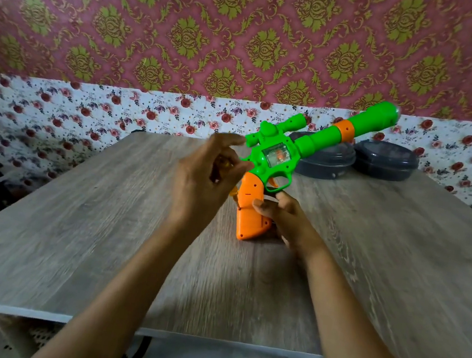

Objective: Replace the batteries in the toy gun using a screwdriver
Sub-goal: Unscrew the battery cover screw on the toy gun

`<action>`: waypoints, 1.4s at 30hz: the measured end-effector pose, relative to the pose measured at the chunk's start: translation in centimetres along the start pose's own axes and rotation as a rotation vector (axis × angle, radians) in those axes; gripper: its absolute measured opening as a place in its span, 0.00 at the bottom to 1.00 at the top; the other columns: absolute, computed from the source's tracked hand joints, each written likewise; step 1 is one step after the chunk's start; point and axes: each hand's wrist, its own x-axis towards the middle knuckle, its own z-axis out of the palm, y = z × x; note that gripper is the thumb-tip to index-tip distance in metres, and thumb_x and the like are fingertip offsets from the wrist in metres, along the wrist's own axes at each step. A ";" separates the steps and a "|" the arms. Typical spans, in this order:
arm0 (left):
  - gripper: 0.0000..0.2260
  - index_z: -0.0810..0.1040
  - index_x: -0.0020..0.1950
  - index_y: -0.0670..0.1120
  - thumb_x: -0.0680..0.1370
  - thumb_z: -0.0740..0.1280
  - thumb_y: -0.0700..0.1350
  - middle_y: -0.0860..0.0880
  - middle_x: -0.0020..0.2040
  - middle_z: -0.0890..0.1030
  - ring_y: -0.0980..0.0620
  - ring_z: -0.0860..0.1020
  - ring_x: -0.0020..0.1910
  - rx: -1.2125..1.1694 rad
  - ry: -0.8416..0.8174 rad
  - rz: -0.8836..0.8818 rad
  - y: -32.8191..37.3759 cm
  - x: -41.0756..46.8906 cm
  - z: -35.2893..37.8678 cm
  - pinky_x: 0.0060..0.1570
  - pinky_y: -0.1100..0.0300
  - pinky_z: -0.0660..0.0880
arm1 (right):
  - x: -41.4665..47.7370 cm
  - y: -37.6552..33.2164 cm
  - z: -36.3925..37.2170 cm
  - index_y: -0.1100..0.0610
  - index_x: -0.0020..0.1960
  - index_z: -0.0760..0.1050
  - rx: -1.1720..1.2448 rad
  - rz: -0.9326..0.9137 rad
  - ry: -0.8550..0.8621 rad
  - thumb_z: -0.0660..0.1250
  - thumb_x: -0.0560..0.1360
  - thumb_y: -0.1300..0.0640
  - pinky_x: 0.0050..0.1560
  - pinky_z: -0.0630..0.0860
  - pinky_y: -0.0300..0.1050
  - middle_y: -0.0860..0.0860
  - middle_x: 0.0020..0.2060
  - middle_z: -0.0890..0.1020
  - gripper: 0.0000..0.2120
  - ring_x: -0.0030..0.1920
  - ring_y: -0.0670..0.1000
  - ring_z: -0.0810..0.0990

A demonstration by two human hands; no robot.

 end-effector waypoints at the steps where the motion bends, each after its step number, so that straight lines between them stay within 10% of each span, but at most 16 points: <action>1: 0.05 0.79 0.47 0.43 0.73 0.71 0.42 0.53 0.38 0.78 0.65 0.71 0.32 0.048 -0.023 0.054 0.1 -0.2 0.3 0.33 0.76 0.64 | 0.1 0.0 0.1 0.53 0.54 0.74 0.013 0.000 -0.004 0.67 0.65 0.55 0.52 0.78 0.48 0.50 0.47 0.83 0.17 0.48 0.49 0.81; 11: 0.13 0.74 0.62 0.43 0.79 0.58 0.42 0.49 0.50 0.79 0.59 0.76 0.35 -0.060 -0.103 0.144 0.1 -1.7 -0.5 0.34 0.64 0.74 | 0.1 0.4 -0.4 0.57 0.62 0.72 0.040 0.005 0.002 0.68 0.66 0.54 0.54 0.78 0.49 0.53 0.51 0.83 0.25 0.51 0.51 0.81; 20: 0.11 0.70 0.42 0.47 0.71 0.71 0.47 0.54 0.35 0.75 0.54 0.74 0.30 -0.061 0.114 -0.106 -0.6 -1.8 -0.5 0.28 0.63 0.72 | -0.3 0.1 -0.2 0.59 0.65 0.71 0.034 -0.009 0.008 0.68 0.66 0.54 0.59 0.76 0.54 0.57 0.56 0.81 0.28 0.57 0.56 0.80; 26: 0.11 0.70 0.54 0.57 0.75 0.67 0.45 0.54 0.43 0.81 0.57 0.79 0.28 -0.194 0.068 -0.136 -0.2 -1.8 -0.2 0.25 0.61 0.75 | -0.4 0.0 -0.3 0.57 0.64 0.70 0.010 -0.012 -0.022 0.69 0.71 0.58 0.46 0.78 0.35 0.53 0.52 0.82 0.22 0.49 0.47 0.81; 34: 0.15 0.72 0.65 0.44 0.78 0.60 0.40 0.49 0.48 0.81 0.60 0.80 0.35 -0.108 -0.061 0.079 -0.9 -1.8 -0.4 0.32 0.63 0.78 | -0.2 -0.1 -0.3 0.54 0.61 0.71 0.014 0.006 0.002 0.69 0.65 0.54 0.45 0.78 0.39 0.48 0.46 0.83 0.25 0.46 0.45 0.82; 42: 0.11 0.71 0.44 0.55 0.70 0.73 0.48 0.64 0.42 0.78 0.60 0.79 0.37 -0.166 0.136 -0.109 -1.1 -1.4 -0.8 0.33 0.66 0.74 | -0.6 -0.2 -0.2 0.59 0.63 0.72 0.046 -0.007 0.039 0.68 0.65 0.54 0.58 0.76 0.53 0.54 0.50 0.82 0.28 0.53 0.54 0.80</action>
